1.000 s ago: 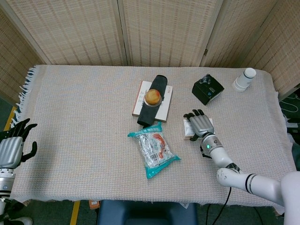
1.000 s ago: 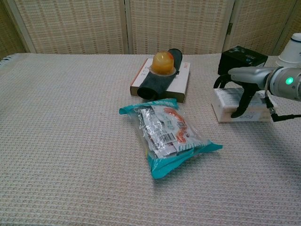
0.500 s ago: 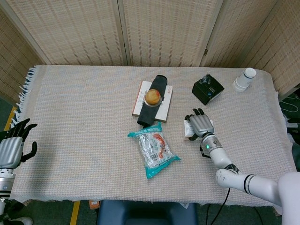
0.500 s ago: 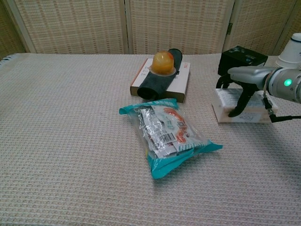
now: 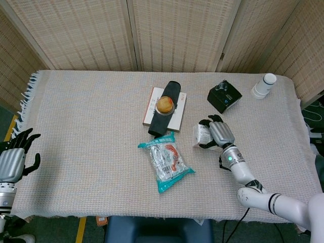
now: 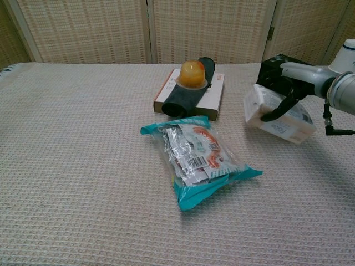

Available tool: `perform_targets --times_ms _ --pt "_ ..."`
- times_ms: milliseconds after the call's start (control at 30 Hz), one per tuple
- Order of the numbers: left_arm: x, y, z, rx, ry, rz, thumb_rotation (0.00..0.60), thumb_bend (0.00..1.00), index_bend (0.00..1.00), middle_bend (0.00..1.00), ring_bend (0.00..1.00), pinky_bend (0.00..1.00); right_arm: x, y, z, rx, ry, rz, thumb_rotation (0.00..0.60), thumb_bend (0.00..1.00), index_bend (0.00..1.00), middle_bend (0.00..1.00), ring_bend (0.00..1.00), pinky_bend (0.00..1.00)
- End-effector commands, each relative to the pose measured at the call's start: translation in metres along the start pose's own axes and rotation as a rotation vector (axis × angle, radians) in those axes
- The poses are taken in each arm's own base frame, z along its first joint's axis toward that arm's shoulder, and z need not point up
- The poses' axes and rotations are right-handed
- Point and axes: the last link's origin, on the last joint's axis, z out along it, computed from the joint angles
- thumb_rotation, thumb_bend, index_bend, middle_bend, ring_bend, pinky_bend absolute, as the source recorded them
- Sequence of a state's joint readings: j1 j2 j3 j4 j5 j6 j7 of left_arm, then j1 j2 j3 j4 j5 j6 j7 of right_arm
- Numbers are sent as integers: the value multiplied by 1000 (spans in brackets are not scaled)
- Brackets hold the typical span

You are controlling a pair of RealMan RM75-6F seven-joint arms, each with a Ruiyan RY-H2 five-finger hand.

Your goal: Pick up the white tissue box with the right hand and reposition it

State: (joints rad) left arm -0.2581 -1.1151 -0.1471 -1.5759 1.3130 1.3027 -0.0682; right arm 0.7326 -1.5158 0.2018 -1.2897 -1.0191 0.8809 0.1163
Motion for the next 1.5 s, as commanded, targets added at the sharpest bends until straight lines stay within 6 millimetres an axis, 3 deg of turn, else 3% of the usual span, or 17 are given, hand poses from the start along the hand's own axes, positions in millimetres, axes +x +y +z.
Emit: perform_targets --times_ms 33,167,333,567,867,1000,1500 --pt "0 0 0 0 1 0 600 548 186 0 0 115 24 45 -32 160 80 656 600 280 605 488 245 0" --pt "0 0 0 2 5 3 600 549 186 0 0 115 22 75 -30 214 69 756 600 302 605 489 245 0" --pt "-1 0 1 5 1 5 600 549 186 0 0 115 12 90 -23 251 78 763 600 320 605 489 243 0" --pt "-1 -3 3 17 0 5 600 549 186 0 0 115 -8 93 -10 229 43 773 600 324 595 489 239 0" --pt "-1 -4 4 22 1 8 600 549 186 0 0 115 -18 87 2 212 10 780 600 327 592 489 235 0" --pt "-1 -4 4 23 3 8 600 549 186 0 0 115 -20 88 0 214 -10 799 600 327 590 489 233 0" --pt "-3 0 2 11 -2 19 600 549 186 0 0 115 -9 110 -15 166 -21 617 600 328 560 489 217 0"
